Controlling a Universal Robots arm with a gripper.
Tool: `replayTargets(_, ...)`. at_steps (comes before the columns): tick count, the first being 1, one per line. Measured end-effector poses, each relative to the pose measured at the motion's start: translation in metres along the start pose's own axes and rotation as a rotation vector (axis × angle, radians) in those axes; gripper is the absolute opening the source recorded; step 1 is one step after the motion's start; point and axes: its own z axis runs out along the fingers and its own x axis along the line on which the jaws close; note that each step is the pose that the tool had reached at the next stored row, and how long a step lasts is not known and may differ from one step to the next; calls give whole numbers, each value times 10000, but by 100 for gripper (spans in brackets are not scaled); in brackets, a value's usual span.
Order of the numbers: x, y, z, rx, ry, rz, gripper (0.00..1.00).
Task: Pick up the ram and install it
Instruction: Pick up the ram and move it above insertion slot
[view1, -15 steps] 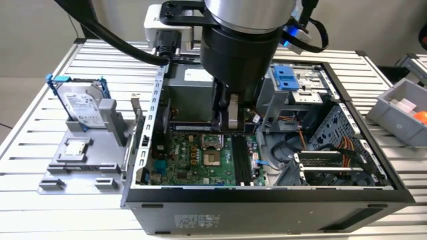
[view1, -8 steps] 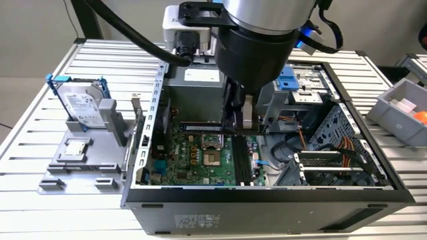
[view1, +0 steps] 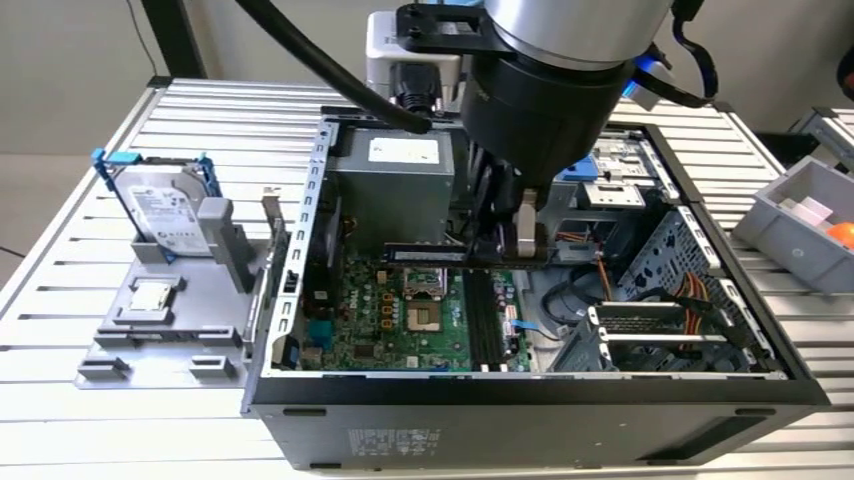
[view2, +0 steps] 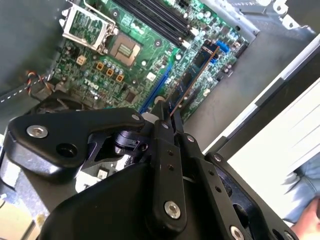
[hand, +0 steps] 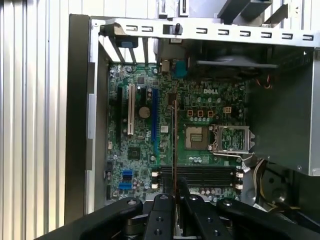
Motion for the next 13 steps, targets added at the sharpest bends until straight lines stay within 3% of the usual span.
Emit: replayTargets(13,-95,-158,-4,-3,4,-78,0)
